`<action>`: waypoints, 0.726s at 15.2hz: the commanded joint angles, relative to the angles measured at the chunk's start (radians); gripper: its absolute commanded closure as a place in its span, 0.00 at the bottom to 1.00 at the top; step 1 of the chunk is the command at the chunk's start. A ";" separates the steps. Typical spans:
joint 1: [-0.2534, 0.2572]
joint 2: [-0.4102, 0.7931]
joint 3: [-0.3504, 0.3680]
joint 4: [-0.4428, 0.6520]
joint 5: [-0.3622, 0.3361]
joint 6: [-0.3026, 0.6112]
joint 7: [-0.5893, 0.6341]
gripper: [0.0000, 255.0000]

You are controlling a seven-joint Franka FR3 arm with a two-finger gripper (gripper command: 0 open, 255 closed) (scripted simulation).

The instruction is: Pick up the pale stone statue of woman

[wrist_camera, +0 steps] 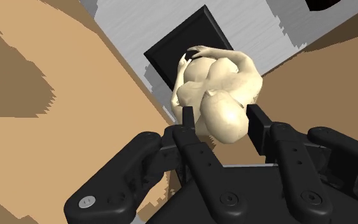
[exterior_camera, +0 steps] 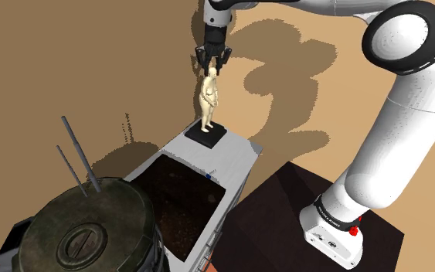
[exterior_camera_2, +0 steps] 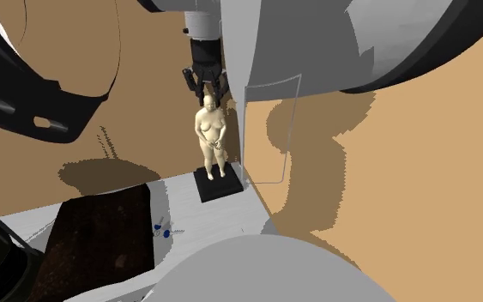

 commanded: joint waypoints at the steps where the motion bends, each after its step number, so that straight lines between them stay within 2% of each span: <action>1: 0.000 0.001 0.000 0.030 0.000 -0.027 0.000 1.00; 11: 0.005 0.028 0.002 0.202 -0.004 -0.173 0.004 1.00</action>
